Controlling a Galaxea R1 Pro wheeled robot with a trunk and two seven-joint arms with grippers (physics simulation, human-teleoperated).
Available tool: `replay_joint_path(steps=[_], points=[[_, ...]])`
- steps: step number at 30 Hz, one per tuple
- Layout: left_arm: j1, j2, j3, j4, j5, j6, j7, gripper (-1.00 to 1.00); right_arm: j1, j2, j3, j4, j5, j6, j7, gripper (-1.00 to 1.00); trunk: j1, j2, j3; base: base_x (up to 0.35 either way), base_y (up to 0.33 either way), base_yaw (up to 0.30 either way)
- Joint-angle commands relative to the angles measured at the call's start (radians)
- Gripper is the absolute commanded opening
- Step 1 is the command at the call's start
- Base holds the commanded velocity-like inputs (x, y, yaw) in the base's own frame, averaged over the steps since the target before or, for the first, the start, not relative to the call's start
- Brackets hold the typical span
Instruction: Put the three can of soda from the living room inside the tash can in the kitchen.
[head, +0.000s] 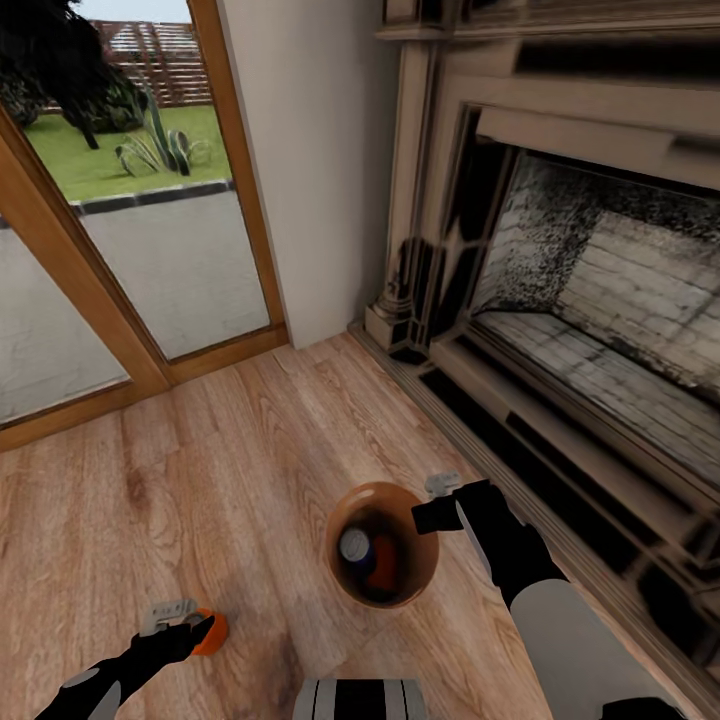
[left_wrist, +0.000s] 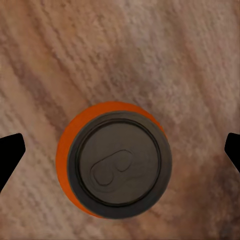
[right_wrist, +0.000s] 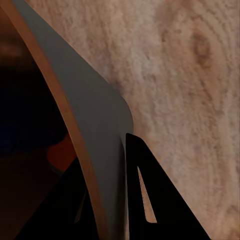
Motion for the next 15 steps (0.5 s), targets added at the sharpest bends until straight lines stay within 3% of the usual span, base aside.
replay_joint_path(steps=[1,15], points=[[0.0,0.0,0.0,0.0,0.0,0.0,0.0,1.0,0.0,0.0,0.0,0.0,-0.023,0.005,0.006,-1.0,0.0,0.0,0.0,0.0,0.0,0.0],[0.001,-0.002,0.0,-0.001,0.0,-0.002,-0.002,1.0,0.0,0.0,-0.001,-0.001,-0.023,0.003,0.006,-1.0,0.002,-0.001,-0.015,0.0,0.0,0.0]])
